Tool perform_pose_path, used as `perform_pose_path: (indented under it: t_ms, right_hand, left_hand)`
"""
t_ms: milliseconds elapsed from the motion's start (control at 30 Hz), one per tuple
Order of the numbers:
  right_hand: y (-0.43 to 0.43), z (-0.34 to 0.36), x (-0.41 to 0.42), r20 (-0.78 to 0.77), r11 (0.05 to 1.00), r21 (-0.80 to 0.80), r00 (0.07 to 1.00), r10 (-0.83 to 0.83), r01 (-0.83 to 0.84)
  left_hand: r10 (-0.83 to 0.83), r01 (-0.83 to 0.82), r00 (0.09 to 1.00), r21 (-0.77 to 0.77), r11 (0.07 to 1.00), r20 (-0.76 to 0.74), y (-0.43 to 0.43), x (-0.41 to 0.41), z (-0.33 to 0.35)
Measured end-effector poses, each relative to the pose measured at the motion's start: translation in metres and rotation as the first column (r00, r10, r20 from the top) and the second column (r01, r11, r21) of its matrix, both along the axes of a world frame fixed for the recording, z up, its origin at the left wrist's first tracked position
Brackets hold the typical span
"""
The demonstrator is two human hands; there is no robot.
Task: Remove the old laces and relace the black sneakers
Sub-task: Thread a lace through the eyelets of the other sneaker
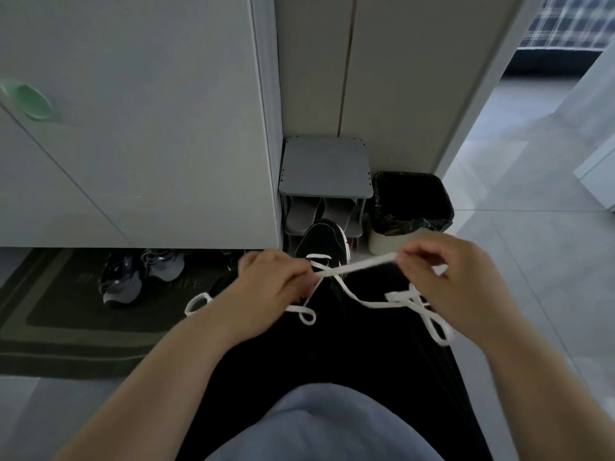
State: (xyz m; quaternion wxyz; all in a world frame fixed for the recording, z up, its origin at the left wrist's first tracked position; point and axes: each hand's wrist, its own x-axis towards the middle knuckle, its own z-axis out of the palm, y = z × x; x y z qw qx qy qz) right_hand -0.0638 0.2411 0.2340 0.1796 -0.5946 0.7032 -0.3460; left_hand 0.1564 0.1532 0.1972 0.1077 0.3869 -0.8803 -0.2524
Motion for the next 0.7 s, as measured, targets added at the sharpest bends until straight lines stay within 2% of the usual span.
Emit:
perform_pose_path:
  t_ms: [33,100,167,267,333,400,467,500,600,700]
  right_hand:
    - [0.001,-0.004,-0.008,-0.116,0.994,0.111,0.993,-0.008,0.021]
    - [0.002,-0.014,-0.014,-0.275,0.946,0.325,0.958,0.083,0.011]
    - [0.002,-0.021,-0.005,-0.292,0.931,0.359,0.94,0.174,-0.061]
    - [-0.001,-0.02,0.027,-0.106,0.95,0.21,0.961,0.257,-0.231]
    - [-0.004,-0.021,0.048,-0.003,0.923,0.174,0.937,0.349,-0.343]
    - [-0.007,-0.026,0.055,0.064,0.91,0.169,0.926,0.373,-0.378]
    - [-0.009,-0.031,0.046,0.099,0.936,0.149,0.947,0.307,-0.319]
    - [-0.01,-0.034,0.039,0.079,0.947,0.153,0.959,0.272,-0.282]
    - [-0.013,-0.046,0.029,-0.042,0.941,0.241,0.966,0.254,-0.237]
    - [-0.022,-0.054,0.03,-0.011,0.921,0.285,0.96,0.28,-0.265]
  left_hand:
    - [0.026,-0.024,0.999,-0.057,0.998,0.033,-0.004,0.004,0.004]
    - [0.057,-0.05,0.997,-0.113,0.992,0.06,-0.007,0.009,0.009]
    - [0.036,-0.028,0.998,-0.128,0.991,0.058,-0.004,0.006,0.012]
    - [-0.049,0.05,0.998,-0.016,0.999,0.037,0.006,-0.012,0.015]
    - [-0.059,0.066,0.996,0.107,0.992,-0.07,0.014,-0.021,0.012]
    - [0.019,0.015,0.986,0.205,0.979,-0.164,0.017,-0.024,0.008]
    - [0.128,-0.084,0.974,0.228,0.97,-0.186,0.016,-0.02,0.001]
    - [0.167,-0.138,0.973,0.175,0.975,-0.161,0.015,-0.017,-0.003]
    - [0.185,-0.179,0.982,-0.16,0.971,0.023,0.014,-0.011,-0.019]
    - [0.141,-0.106,0.977,-0.208,0.972,0.162,0.023,-0.012,-0.035]
